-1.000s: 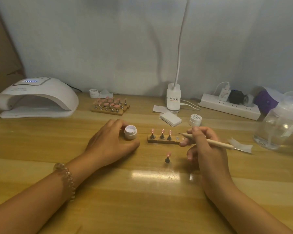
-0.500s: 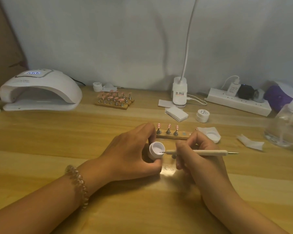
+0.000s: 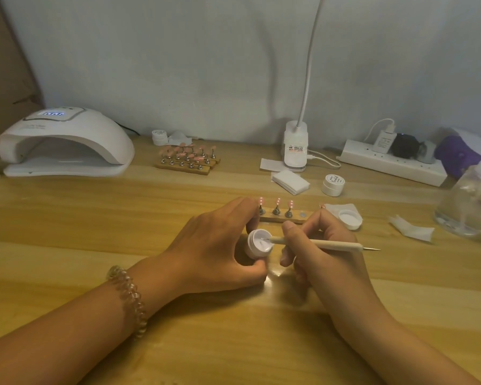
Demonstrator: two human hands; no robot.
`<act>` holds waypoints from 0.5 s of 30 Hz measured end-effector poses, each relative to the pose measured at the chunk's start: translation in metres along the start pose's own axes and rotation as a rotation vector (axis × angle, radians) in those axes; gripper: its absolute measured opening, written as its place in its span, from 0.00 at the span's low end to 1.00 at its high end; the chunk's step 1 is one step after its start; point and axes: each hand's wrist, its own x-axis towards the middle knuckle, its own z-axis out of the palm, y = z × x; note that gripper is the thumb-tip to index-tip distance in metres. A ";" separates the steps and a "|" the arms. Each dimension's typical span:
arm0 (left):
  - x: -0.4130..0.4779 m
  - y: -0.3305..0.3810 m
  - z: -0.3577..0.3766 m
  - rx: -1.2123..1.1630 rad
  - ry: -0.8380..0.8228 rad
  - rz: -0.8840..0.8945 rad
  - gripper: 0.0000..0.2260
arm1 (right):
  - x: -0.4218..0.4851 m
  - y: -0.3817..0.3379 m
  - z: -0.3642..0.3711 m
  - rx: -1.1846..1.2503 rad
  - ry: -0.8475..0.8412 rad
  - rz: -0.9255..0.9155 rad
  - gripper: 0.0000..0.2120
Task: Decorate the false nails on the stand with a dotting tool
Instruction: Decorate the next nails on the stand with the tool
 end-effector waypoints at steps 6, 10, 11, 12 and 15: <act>0.000 0.000 0.000 -0.003 0.000 -0.012 0.18 | 0.000 0.001 -0.001 -0.002 0.014 0.000 0.14; 0.000 0.000 0.000 -0.018 0.002 -0.022 0.18 | 0.000 0.001 -0.001 -0.012 0.017 0.005 0.14; 0.000 0.001 0.000 -0.017 0.004 -0.023 0.18 | 0.000 0.001 -0.001 -0.024 0.008 0.002 0.14; 0.000 0.001 0.000 -0.014 0.004 -0.023 0.19 | 0.000 0.001 -0.001 -0.028 0.005 -0.001 0.14; 0.000 0.000 0.001 -0.004 0.007 -0.039 0.18 | 0.000 -0.001 -0.001 0.043 0.045 -0.003 0.14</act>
